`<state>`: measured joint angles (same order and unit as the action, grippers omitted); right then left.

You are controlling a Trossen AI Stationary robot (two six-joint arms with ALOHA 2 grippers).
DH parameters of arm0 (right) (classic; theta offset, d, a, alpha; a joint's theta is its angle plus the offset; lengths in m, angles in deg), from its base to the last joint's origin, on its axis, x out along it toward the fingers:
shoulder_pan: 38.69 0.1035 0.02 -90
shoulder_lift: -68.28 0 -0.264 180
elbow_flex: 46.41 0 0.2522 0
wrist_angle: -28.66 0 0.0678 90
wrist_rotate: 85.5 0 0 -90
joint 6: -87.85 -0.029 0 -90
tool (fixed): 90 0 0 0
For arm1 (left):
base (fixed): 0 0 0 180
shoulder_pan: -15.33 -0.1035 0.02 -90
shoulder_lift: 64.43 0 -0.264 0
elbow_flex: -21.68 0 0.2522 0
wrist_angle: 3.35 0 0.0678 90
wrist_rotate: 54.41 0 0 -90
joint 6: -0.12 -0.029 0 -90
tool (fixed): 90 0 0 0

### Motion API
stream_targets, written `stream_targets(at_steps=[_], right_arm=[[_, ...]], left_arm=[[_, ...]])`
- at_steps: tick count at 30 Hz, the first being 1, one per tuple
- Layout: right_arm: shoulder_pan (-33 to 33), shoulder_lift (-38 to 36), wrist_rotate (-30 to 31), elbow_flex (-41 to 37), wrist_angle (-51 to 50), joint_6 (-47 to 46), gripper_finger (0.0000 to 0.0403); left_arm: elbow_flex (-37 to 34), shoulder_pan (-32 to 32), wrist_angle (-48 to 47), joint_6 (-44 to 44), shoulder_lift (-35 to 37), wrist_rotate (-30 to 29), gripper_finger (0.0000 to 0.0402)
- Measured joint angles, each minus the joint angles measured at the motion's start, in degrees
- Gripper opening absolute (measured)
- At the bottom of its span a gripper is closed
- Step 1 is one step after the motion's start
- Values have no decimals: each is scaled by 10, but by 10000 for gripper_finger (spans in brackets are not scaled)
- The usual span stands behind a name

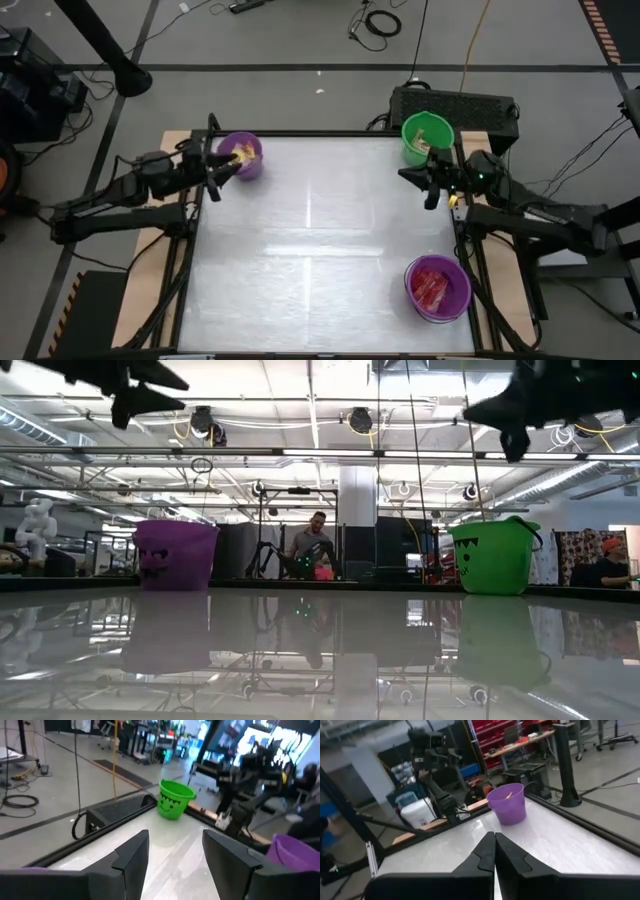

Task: Sort candy by brand, put in halloween buckets
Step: Return to Home Position

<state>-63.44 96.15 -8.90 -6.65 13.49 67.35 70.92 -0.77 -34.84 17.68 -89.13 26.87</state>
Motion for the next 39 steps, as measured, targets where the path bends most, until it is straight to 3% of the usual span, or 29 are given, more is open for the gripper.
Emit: stream_targets(at_steps=[6,13,21,28,32,39], right_arm=[[-30,-98,-5,-100,24,-33,0],[-65,-172,-58,-253,232,-116,0],[-79,-180,-118,-252,199,-40,0],[-94,-180,-170,-252,183,-54,0],[-94,-180,-168,-252,189,-63,0],[-94,-179,-167,-252,161,-52,0]], left_arm=[[-88,0,86,23,80,-4,191],[-194,0,196,92,178,-3,191],[-270,0,264,151,245,-10,191],[-349,0,400,147,246,-5,191],[-351,0,385,121,246,44,191],[-351,0,202,145,245,119,191]])
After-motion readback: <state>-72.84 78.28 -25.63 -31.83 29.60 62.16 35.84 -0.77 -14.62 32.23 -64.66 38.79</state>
